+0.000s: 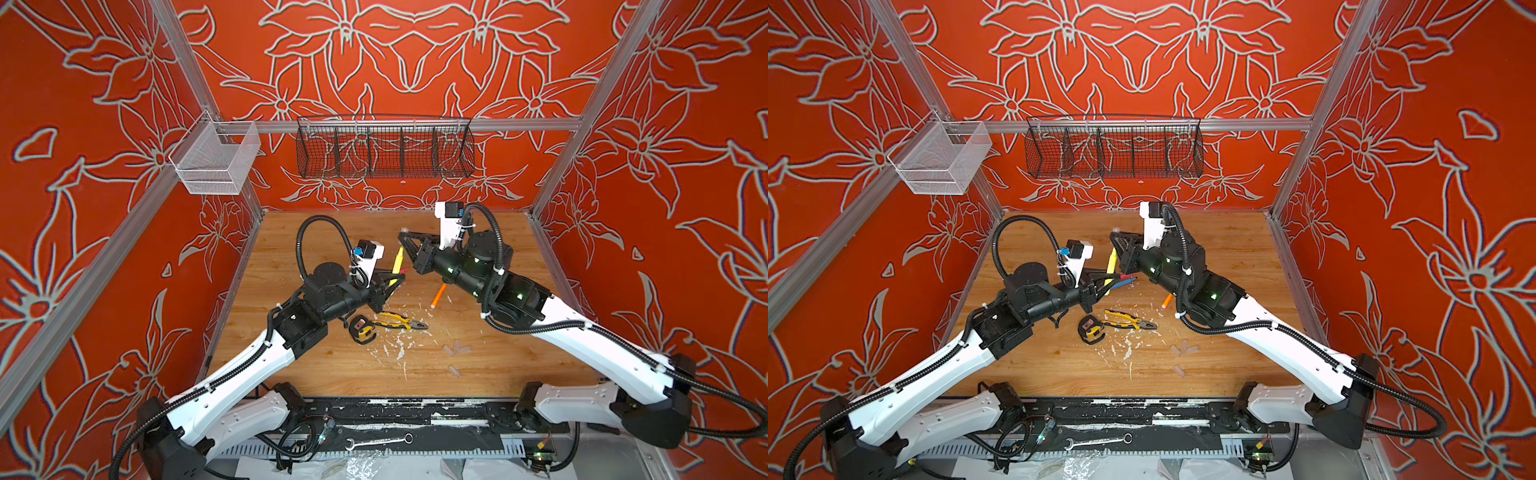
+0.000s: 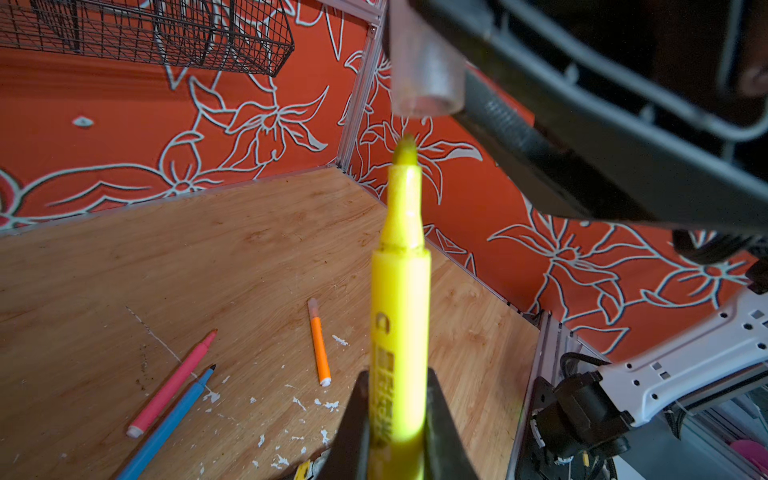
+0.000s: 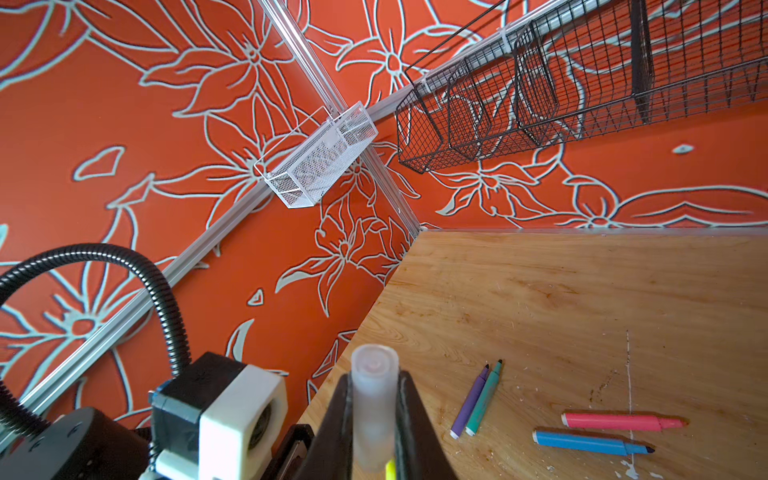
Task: Insert the pens into the pen caps
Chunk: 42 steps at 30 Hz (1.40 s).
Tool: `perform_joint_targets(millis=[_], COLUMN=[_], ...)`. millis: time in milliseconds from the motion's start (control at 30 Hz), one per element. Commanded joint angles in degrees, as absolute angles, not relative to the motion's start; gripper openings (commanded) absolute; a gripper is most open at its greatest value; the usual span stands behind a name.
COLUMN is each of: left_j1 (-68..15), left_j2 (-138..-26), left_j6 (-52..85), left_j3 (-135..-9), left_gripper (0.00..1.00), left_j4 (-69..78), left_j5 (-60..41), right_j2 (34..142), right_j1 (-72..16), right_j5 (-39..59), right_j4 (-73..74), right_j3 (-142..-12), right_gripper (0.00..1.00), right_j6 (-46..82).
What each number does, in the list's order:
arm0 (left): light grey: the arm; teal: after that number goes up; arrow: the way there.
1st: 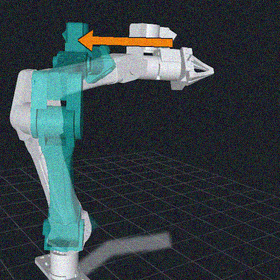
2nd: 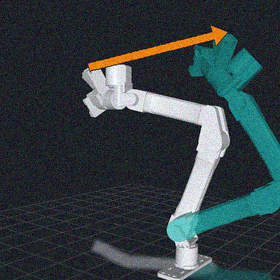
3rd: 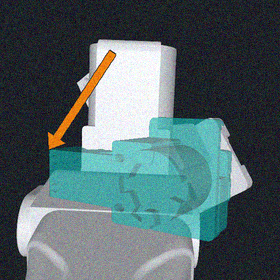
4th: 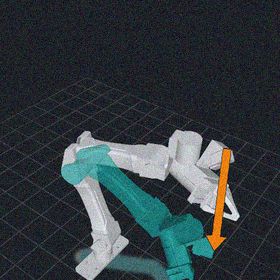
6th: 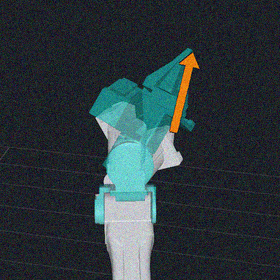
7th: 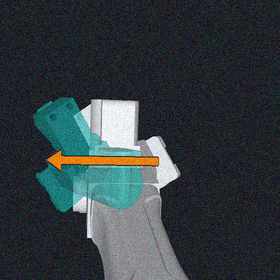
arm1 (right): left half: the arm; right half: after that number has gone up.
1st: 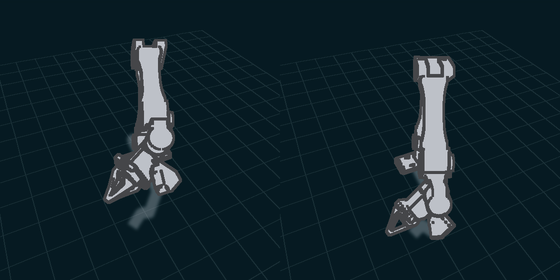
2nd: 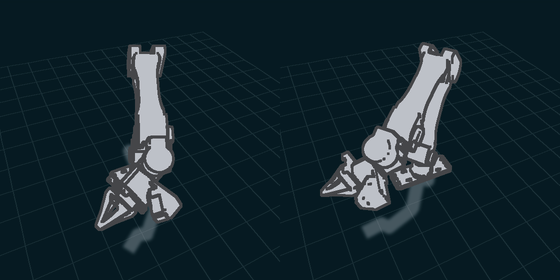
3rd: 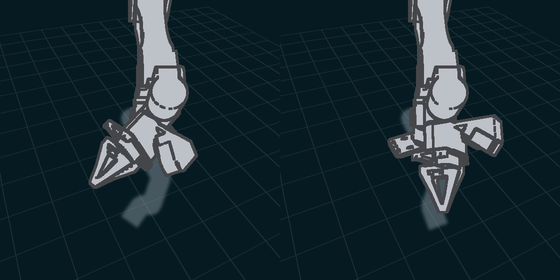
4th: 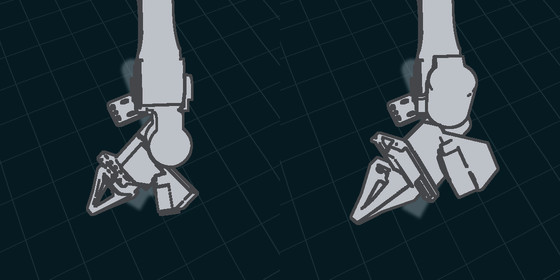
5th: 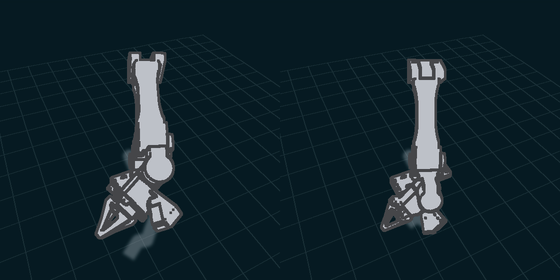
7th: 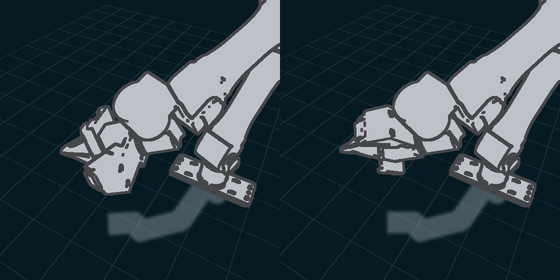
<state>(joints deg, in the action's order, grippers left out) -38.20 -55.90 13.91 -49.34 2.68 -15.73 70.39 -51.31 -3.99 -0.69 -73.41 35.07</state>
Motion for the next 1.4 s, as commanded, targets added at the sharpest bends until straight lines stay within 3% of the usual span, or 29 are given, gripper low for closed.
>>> perform_joint_targets(millis=[0,933,1367], left_j1=[-38.1,-38.1,-38.1], left_j2=[-55.4,-53.9,-54.0], left_j6=[13.2,13.4,14.7], left_j3=[-48.9,-48.0,-47.9], left_gripper=[0.0,0.0,0.0], left_j4=[4.7,5.0,4.4], left_j5=[-16.6,-14.0,-9.1], right_j2=[69.6,72.5,69.1], right_j1=[-51.0,-50.9,-54.8], right_j5=[-5.1,-3.5,-3.8], right_j4=[-1.0,1.9,15.2], right_j3=[-73.7,-71.5,-62.1], right_gripper=[0.0,0.0,0.0], right_j6=[34.3,36.5,38.3])
